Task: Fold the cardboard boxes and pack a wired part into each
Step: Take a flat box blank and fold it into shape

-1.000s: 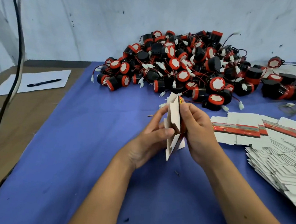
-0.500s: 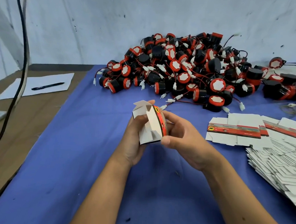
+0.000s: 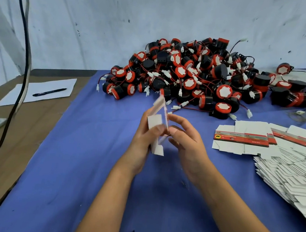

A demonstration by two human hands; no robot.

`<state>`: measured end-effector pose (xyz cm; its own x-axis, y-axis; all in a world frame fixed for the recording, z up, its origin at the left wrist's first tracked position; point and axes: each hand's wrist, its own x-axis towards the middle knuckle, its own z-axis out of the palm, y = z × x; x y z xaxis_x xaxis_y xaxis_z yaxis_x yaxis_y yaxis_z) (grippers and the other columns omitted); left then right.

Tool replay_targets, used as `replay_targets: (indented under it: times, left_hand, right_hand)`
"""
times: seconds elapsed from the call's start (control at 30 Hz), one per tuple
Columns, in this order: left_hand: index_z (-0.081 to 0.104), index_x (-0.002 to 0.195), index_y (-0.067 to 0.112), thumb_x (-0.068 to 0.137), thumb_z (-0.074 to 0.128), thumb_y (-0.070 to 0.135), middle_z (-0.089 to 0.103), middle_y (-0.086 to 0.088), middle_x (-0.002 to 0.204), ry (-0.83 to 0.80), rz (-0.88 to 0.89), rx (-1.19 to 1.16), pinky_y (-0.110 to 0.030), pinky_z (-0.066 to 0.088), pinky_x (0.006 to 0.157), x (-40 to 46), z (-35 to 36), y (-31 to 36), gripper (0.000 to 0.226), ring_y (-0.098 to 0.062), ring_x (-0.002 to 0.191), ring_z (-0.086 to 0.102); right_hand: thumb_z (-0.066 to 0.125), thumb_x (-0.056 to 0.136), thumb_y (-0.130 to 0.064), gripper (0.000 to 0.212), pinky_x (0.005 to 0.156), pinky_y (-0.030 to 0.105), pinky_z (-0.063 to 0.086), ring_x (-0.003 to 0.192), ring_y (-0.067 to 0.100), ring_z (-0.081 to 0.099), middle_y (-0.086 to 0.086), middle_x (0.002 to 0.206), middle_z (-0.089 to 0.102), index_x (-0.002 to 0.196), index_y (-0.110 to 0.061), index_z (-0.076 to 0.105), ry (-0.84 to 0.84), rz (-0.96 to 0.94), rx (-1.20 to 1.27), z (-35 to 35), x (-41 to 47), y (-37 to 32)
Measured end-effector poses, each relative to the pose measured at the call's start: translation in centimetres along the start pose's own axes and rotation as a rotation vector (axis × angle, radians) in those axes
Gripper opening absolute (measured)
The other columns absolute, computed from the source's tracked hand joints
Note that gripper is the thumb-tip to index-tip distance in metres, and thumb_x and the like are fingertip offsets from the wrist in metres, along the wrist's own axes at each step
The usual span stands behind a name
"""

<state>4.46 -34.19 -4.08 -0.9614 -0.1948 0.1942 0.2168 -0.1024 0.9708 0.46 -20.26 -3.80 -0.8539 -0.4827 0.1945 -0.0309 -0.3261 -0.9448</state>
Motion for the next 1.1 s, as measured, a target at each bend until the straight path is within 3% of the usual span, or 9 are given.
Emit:
replay_targets:
  times: [0.1, 0.27, 0.37, 0.53, 0.67, 0.8, 0.9, 0.97, 1.1]
  left_hand:
    - [0.047, 0.148, 0.044, 0.082, 0.071, 0.049, 0.054, -0.009, 0.143, 0.038, 0.105, 0.12, -0.055, 0.049, 0.109, 0.2, 0.2, -0.1, 0.071, -0.032, 0.129, 0.057]
    - [0.054, 0.141, 0.048, 0.079, 0.074, 0.05, 0.054, 0.015, 0.143, 0.084, 0.167, 0.18, -0.027, 0.053, 0.092, 0.0, -0.7, 0.1, 0.065, 0.011, 0.116, 0.059]
    - [0.053, 0.143, 0.044, 0.08, 0.077, 0.043, 0.06, 0.025, 0.136, 0.055, 0.154, 0.16, -0.03, 0.056, 0.09, -0.1, -0.8, 0.2, 0.068, -0.002, 0.114, 0.064]
    - [0.042, 0.152, 0.042, 0.082, 0.078, 0.038, 0.053, 0.004, 0.152, -0.066, 0.076, 0.108, -0.053, 0.048, 0.109, -0.3, -1.1, 0.1, 0.079, -0.028, 0.137, 0.055]
    - [0.036, 0.156, 0.037, 0.082, 0.076, 0.036, 0.048, 0.02, 0.154, -0.08, 0.104, 0.158, -0.036, 0.052, 0.104, -0.4, -0.9, 0.3, 0.084, -0.008, 0.138, 0.052]
    - [0.025, 0.16, 0.038, 0.079, 0.07, 0.045, 0.03, 0.009, 0.163, -0.026, 0.183, 0.343, -0.023, 0.046, 0.107, -0.6, -0.8, 0.8, 0.093, 0.003, 0.146, 0.036]
    - [0.016, 0.16, 0.049, 0.079, 0.065, 0.048, 0.018, 0.011, 0.167, -0.084, 0.176, 0.441, -0.046, 0.035, 0.122, -0.6, -0.6, 0.9, 0.094, -0.009, 0.157, 0.016]
    - [0.019, 0.16, 0.047, 0.079, 0.067, 0.047, 0.025, 0.015, 0.166, -0.126, 0.147, 0.316, -0.051, 0.038, 0.12, -0.6, -0.6, 1.0, 0.094, -0.01, 0.155, 0.026]
    - [0.042, 0.149, 0.051, 0.076, 0.069, 0.051, 0.056, 0.019, 0.146, -0.037, 0.053, -0.004, -0.034, 0.053, 0.104, -0.6, -1.1, 1.4, 0.078, -0.001, 0.134, 0.054]
  right_hand:
    - [0.067, 0.086, -0.038, 0.048, 0.107, 0.043, 0.045, 0.122, 0.031, 0.064, 0.014, 0.124, 0.071, 0.131, -0.022, 0.062, -0.093, 0.029, 0.089, 0.1, -0.2, -0.5]
    - [0.074, 0.083, -0.028, 0.065, 0.112, 0.062, 0.041, 0.122, 0.043, 0.062, 0.026, 0.13, 0.063, 0.142, -0.015, 0.051, -0.123, 0.054, 0.046, 0.3, -0.3, -0.6]
    - [0.054, 0.082, -0.008, 0.065, 0.116, 0.064, 0.034, 0.131, 0.046, 0.052, 0.03, 0.139, 0.056, 0.147, -0.014, 0.047, -0.181, 0.065, 0.106, 0.3, -0.4, -0.7]
    - [0.04, 0.074, 0.003, 0.076, 0.104, 0.048, 0.043, 0.12, 0.034, 0.056, 0.02, 0.129, 0.06, 0.148, -0.016, 0.046, -0.336, 0.075, 0.168, 0.2, -0.4, -1.0]
    - [0.043, 0.071, 0.005, 0.072, 0.086, 0.038, 0.054, 0.106, 0.028, 0.064, 0.013, 0.114, 0.069, 0.139, -0.014, 0.057, -0.266, 0.078, 0.168, -0.1, -0.1, -0.7]
    - [0.05, 0.083, -0.008, 0.045, 0.08, 0.035, 0.057, 0.102, 0.027, 0.068, 0.016, 0.113, 0.072, 0.121, -0.019, 0.069, -0.09, 0.003, 0.088, 0.5, -0.1, -0.1]
    - [0.053, 0.091, -0.023, 0.031, 0.085, 0.043, 0.059, 0.105, 0.031, 0.07, 0.012, 0.113, 0.073, 0.114, -0.022, 0.073, 0.007, -0.005, 0.062, 0.8, -0.3, 0.1]
    - [0.054, 0.09, -0.019, 0.031, 0.088, 0.044, 0.056, 0.103, 0.032, 0.069, 0.014, 0.112, 0.073, 0.115, -0.016, 0.072, -0.032, 0.034, 0.115, 0.6, -0.3, -0.4]
    - [0.056, 0.084, -0.008, 0.049, 0.099, 0.048, 0.048, 0.112, 0.031, 0.061, 0.018, 0.128, 0.068, 0.133, -0.011, 0.061, -0.159, 0.089, 0.128, -0.2, -0.3, -1.1]
